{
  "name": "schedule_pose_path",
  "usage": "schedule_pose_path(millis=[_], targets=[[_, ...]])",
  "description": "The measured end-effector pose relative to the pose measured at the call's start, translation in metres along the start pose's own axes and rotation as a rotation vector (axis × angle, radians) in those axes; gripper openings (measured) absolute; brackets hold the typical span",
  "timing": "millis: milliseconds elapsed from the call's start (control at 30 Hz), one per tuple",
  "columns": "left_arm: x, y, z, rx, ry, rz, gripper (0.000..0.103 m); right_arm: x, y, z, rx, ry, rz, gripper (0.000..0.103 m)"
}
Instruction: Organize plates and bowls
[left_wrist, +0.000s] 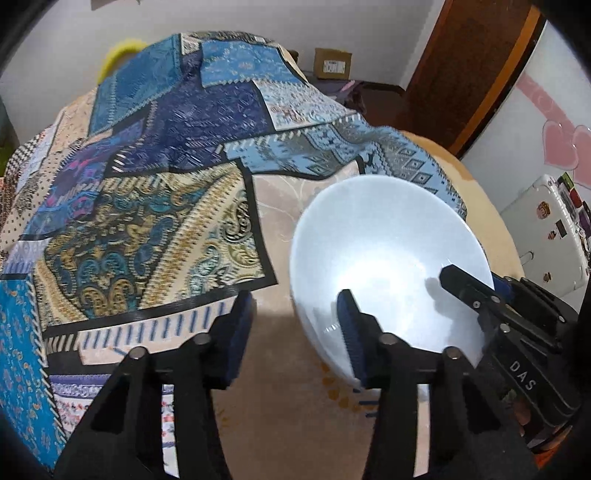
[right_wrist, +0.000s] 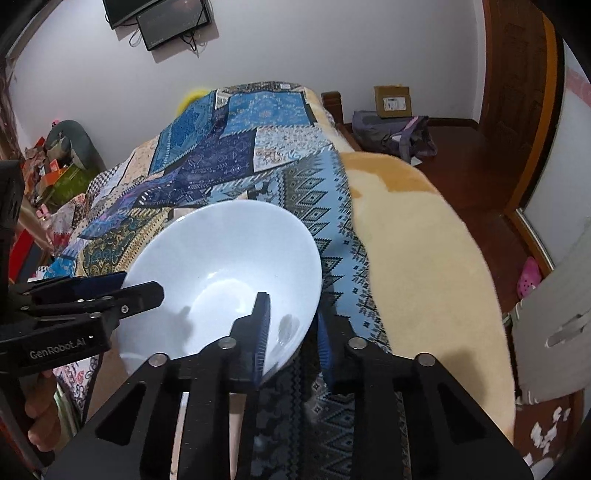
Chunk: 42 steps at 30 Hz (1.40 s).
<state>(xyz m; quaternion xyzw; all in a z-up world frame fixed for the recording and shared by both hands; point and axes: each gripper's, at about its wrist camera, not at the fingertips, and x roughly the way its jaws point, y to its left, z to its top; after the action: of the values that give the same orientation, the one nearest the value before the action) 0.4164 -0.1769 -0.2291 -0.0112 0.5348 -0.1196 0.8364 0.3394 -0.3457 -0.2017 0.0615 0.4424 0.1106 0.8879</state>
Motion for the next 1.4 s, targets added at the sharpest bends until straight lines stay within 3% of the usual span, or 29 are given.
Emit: schedule_pose_path(millis=[200,567,1400], targets=[[0.011,-0.010,0.000,0.022,0.024,-0.018,0.016,0.004,0.004,0.001,-0.017,0.009,-0.006,0.020],[-0.018,-0.011,-0.015,0.035,0.005,-0.006,0.016,-0.016,0.016,-0.001,-0.035,0.004,-0.006,0.019],[-0.179,0.015,-0.097,-0.027,-0.141,0.013,0.016,-0.112,0.102,-0.029,-0.090,-0.118,0.076,0.019]])
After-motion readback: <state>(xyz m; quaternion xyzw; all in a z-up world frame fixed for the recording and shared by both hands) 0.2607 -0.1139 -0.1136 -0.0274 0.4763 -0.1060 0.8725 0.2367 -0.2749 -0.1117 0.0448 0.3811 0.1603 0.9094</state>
